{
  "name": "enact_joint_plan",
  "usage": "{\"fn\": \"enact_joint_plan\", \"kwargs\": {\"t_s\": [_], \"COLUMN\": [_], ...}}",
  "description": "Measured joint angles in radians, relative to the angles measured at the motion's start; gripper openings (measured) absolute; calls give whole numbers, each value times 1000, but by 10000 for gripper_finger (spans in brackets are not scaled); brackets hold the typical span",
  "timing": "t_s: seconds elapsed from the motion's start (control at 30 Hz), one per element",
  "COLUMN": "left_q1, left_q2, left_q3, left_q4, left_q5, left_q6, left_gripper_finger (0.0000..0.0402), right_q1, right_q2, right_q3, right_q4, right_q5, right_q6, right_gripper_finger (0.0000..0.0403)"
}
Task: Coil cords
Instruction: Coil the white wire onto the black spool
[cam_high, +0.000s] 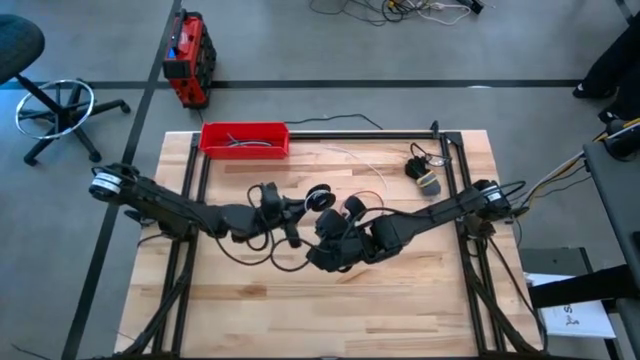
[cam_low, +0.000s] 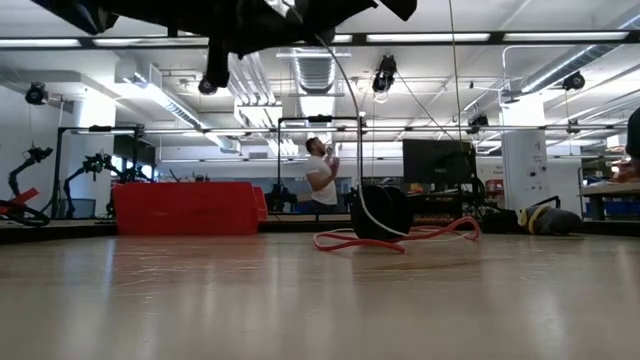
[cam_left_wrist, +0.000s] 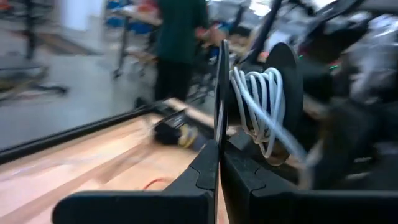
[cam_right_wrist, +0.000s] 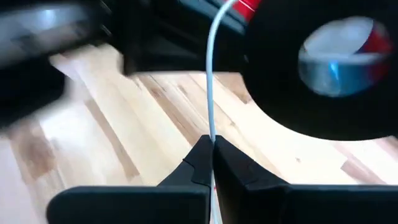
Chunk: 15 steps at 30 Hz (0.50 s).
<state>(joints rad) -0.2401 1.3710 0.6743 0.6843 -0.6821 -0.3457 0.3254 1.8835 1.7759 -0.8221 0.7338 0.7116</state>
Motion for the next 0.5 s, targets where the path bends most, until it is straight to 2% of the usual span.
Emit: {"fn": "enact_joint_plan", "kwargs": {"t_s": [0.27,0.5], "left_q1": [-1,-1], "left_q2": [-87,-198], "left_q3": [-120,-227], "left_q4": [330,382], "left_q5": [228,502], "left_q6": [26,103], "left_gripper_finger": [0,0], "right_q1": [40,68], "right_q2": [0,-18], "right_q3": [-16,-16], "right_q4": [-21,-35], "right_q5": [6,107], "right_q6": [-90,-150], "right_gripper_finger": [0,0]}}
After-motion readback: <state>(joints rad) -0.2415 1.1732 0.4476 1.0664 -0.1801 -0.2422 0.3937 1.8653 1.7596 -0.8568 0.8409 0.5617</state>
